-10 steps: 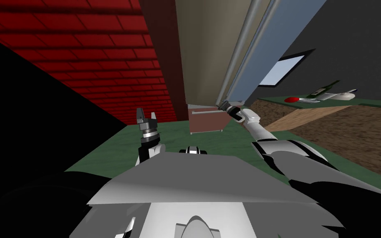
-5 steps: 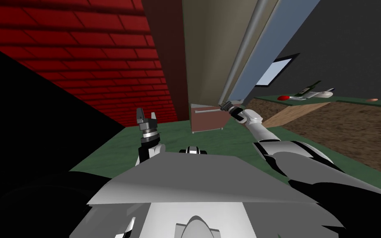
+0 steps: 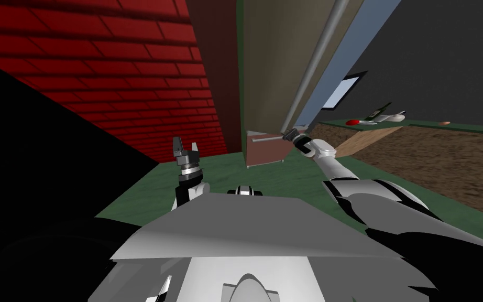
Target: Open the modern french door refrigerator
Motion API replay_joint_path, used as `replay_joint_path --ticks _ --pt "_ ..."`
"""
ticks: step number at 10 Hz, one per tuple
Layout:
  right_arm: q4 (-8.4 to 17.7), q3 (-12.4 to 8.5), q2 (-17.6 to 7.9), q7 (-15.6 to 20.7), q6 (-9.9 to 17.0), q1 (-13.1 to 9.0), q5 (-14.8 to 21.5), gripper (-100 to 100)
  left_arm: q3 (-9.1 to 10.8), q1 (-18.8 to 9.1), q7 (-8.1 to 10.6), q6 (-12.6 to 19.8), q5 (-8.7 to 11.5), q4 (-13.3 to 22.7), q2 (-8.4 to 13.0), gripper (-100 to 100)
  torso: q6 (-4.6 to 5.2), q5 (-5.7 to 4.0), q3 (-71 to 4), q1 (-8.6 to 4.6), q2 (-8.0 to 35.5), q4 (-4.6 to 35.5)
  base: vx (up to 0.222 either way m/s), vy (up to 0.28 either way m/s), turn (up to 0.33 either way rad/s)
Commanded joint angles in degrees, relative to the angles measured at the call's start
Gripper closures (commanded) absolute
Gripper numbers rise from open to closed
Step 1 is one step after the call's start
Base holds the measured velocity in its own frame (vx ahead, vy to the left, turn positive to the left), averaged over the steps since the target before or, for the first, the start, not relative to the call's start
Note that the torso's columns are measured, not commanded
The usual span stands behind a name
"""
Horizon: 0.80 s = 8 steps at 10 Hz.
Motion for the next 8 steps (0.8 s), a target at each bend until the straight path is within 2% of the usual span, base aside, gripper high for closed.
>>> replay_joint_path --ticks 1,3,4,6,7,8 --pt "0.81 -0.78 -0.47 0.03 2.39 -0.34 0.41 100 0.0 0.0 0.0 0.0 0.0 0.0 0.0 0 0.1 -0.04 0.07 0.02 0.13 -0.03 -0.102 0.271 -0.095" --pt "1.27 -1.11 -0.73 0.02 3.39 -0.3 0.59 100 0.0 0.0 0.0 0.0 0.0 0.0 0.0 0 0.06 -0.03 0.09 -0.11 0.13 0.03 -0.085 0.22 -0.055" --pt "1.61 -0.93 -0.59 0.12 2.9 -0.17 0.55 100 0.0 0.0 0.0 0.0 0.0 0.0 0.0 0 0.09 -0.03 0.11 -0.05 0.19 0.04 -0.056 0.107 -0.052" --pt "3.01 -1.54 -1.09 0.29 5.24 -0.02 0.79 100 0.01 0.01 0.0 0.0 0.0 0.0 0.01 0 0.35 -0.15 0.05 -0.32 0.07 -0.01 -0.019 0.2 -0.071" --pt "3.01 -1.54 -1.09 0.29 5.24 -0.02 0.79 100 0.0 0.01 0.0 0.0 0.0 0.0 0.0 0 0.41 -0.11 0.07 0.0 0.09 -0.07 -0.016 0.23 -0.079" --pt "3.59 -1.86 -1.35 0.36 6.33 -0.06 0.89 100 0.0 0.01 0.0 0.0 0.0 0.0 0.0 0 0.17 -0.1 0.1 -0.09 0.14 -0.08 -0.039 0.201 -0.048"
